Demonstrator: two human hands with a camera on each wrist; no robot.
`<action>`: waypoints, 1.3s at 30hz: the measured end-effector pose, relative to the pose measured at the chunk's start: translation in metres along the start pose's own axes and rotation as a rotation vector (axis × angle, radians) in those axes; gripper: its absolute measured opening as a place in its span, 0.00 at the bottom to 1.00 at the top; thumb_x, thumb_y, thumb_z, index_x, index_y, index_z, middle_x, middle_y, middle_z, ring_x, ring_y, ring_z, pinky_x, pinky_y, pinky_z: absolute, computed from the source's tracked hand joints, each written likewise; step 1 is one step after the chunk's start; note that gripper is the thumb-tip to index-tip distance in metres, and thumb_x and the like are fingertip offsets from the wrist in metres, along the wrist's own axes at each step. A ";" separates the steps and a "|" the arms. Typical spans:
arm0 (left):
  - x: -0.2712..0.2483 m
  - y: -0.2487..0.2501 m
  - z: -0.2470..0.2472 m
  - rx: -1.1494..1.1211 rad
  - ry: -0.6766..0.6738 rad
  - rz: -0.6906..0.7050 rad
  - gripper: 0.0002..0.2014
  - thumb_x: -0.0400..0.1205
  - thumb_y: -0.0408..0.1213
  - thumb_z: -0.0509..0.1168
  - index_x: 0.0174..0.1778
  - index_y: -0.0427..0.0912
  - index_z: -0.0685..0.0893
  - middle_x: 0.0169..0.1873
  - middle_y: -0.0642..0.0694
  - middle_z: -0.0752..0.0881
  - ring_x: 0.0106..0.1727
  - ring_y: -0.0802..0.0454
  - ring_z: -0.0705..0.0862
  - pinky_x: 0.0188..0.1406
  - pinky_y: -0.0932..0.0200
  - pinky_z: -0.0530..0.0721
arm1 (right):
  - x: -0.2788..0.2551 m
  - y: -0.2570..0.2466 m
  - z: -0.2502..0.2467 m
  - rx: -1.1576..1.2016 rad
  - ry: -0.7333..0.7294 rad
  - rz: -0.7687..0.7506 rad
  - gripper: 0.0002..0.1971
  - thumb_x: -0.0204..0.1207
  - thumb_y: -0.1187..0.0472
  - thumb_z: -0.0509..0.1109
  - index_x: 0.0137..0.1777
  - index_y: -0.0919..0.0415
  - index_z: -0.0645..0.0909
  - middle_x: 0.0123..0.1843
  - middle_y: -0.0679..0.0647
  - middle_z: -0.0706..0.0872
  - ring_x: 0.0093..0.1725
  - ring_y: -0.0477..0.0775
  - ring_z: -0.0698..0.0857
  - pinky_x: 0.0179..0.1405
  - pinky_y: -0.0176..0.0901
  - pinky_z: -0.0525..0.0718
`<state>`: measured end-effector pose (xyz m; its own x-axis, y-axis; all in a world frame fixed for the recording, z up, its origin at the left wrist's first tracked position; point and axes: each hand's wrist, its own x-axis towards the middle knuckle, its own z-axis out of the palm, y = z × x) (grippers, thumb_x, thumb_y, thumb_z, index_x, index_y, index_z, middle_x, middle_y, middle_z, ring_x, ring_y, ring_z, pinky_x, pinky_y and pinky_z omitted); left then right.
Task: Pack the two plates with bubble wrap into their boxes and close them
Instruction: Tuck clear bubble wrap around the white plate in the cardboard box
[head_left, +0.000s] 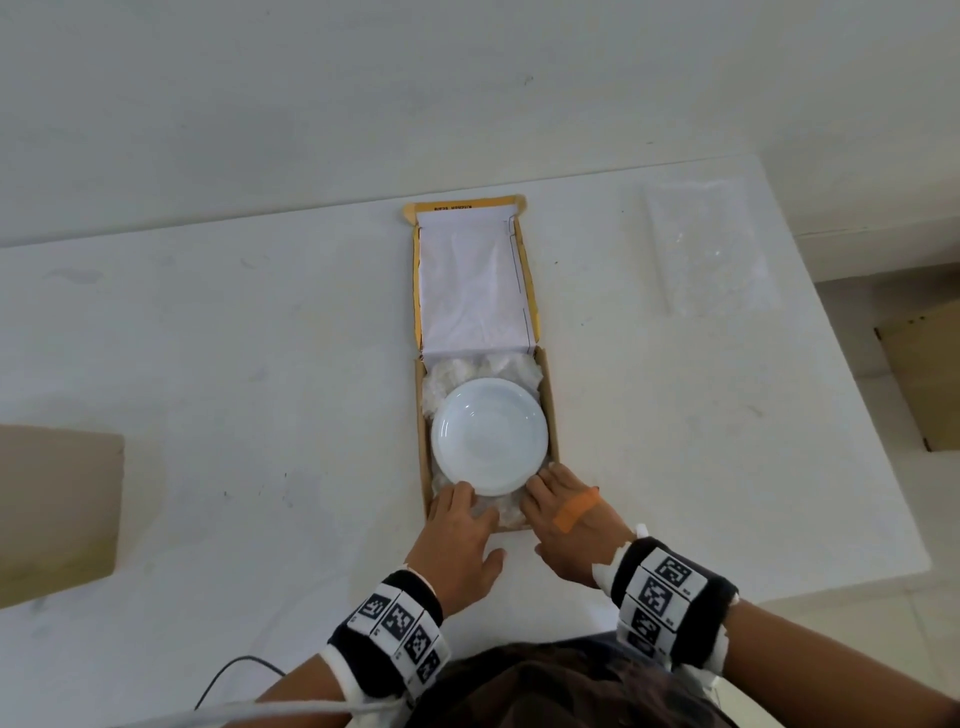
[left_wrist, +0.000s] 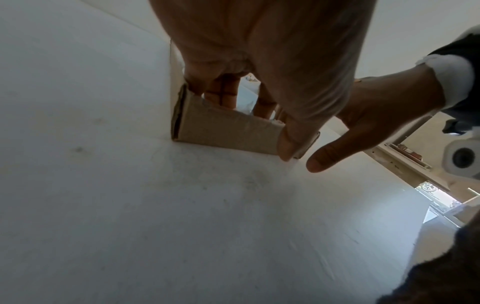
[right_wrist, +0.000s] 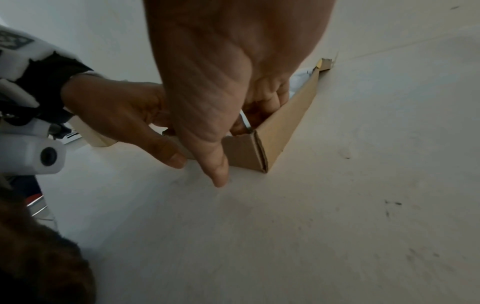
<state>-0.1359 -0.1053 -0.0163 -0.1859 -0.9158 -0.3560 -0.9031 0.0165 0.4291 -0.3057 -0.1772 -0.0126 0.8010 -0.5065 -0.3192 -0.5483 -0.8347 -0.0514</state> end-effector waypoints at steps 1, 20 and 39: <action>-0.001 0.000 0.000 -0.015 0.018 0.003 0.12 0.70 0.47 0.65 0.42 0.43 0.82 0.45 0.42 0.77 0.47 0.44 0.79 0.47 0.52 0.84 | 0.000 -0.001 -0.002 0.015 0.046 0.010 0.19 0.51 0.48 0.81 0.40 0.59 0.86 0.42 0.56 0.87 0.45 0.59 0.87 0.62 0.52 0.83; 0.048 0.098 -0.049 0.041 0.352 -0.168 0.18 0.73 0.50 0.57 0.36 0.41 0.86 0.35 0.46 0.83 0.35 0.45 0.83 0.36 0.51 0.82 | -0.064 0.088 -0.034 0.579 0.360 0.215 0.12 0.72 0.53 0.66 0.50 0.57 0.85 0.49 0.52 0.86 0.45 0.55 0.87 0.48 0.49 0.85; 0.276 0.183 -0.058 -0.510 0.296 -0.432 0.18 0.78 0.47 0.68 0.58 0.38 0.81 0.55 0.42 0.85 0.55 0.47 0.83 0.54 0.58 0.78 | -0.049 0.326 -0.022 0.850 0.343 0.922 0.15 0.77 0.53 0.68 0.61 0.58 0.77 0.63 0.56 0.77 0.55 0.59 0.83 0.55 0.51 0.82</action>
<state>-0.3303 -0.3784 0.0126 0.3238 -0.8698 -0.3723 -0.5663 -0.4934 0.6602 -0.5179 -0.4292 0.0069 0.0003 -0.9515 -0.3077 -0.8050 0.1823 -0.5646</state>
